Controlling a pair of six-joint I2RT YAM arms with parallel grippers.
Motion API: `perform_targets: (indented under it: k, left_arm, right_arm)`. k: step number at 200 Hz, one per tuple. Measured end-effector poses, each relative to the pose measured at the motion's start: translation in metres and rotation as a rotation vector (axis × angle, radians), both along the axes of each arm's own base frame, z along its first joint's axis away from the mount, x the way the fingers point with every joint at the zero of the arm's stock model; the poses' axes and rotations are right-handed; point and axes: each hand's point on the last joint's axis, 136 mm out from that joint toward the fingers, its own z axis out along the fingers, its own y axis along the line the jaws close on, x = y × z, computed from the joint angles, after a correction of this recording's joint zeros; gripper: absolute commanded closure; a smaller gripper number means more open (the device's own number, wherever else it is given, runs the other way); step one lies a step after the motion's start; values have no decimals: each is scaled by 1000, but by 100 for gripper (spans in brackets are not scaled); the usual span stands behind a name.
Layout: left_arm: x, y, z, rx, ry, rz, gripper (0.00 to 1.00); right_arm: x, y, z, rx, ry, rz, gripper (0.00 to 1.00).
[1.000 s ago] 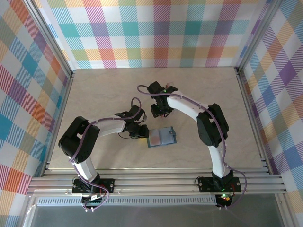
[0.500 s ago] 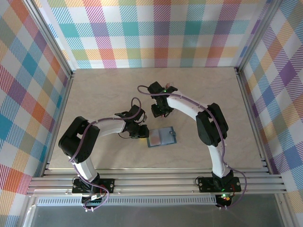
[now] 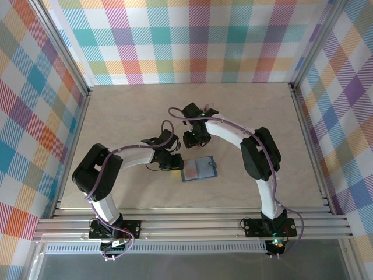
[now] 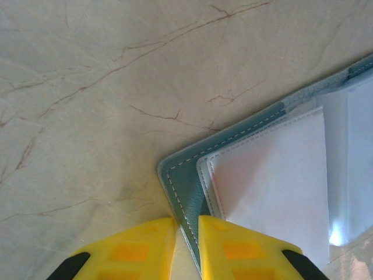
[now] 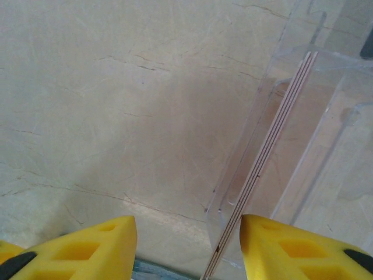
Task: Put the credit cards into the card holder
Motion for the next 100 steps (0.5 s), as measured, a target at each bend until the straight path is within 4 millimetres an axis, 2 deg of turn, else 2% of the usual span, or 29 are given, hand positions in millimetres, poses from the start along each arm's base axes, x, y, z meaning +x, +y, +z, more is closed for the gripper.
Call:
perform_targets:
  k: [100]
  left_arm:
    - [0,0,0,-1,0,0,80]
  right_arm:
    - [-3,3,3,55,24,4,59]
